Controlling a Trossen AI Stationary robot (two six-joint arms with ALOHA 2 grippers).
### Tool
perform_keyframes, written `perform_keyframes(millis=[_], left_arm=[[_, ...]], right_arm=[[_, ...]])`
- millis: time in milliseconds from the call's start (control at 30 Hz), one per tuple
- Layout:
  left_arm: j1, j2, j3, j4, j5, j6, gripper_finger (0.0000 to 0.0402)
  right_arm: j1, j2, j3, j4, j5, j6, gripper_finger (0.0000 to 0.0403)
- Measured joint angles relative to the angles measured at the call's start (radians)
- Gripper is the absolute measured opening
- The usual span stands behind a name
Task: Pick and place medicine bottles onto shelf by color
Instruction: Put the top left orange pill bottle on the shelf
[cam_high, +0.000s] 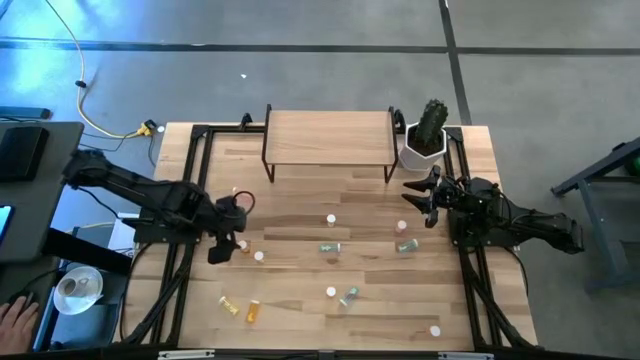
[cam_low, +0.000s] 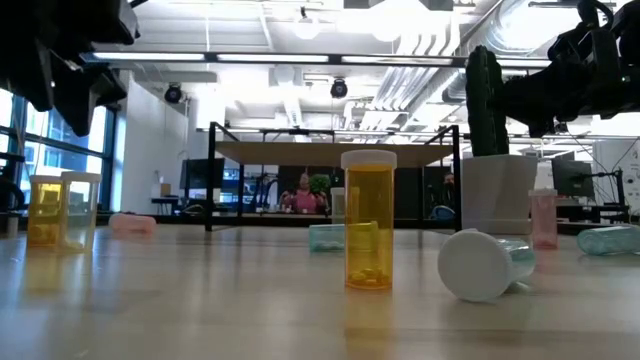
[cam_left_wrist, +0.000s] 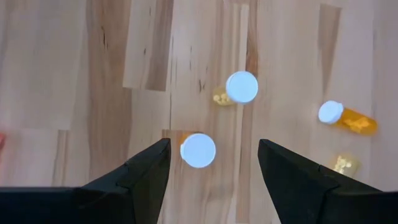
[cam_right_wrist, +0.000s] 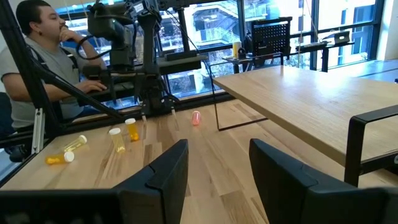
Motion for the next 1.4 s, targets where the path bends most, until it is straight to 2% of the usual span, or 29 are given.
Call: perform_keyframes(millis=[1100,1400], left_arm=[[-0.014,0.281,0.000,0.010,-0.033,-0.026,0.0232],[-0.014,0.325,0.000,0.011,-0.033,-0.025,0.0230]], right_arm=[[0.000,0.000,0.000,0.000,0.000,0.000,0.0162],[0.000,0.000,0.000,0.000,0.000,0.000,0.0162]])
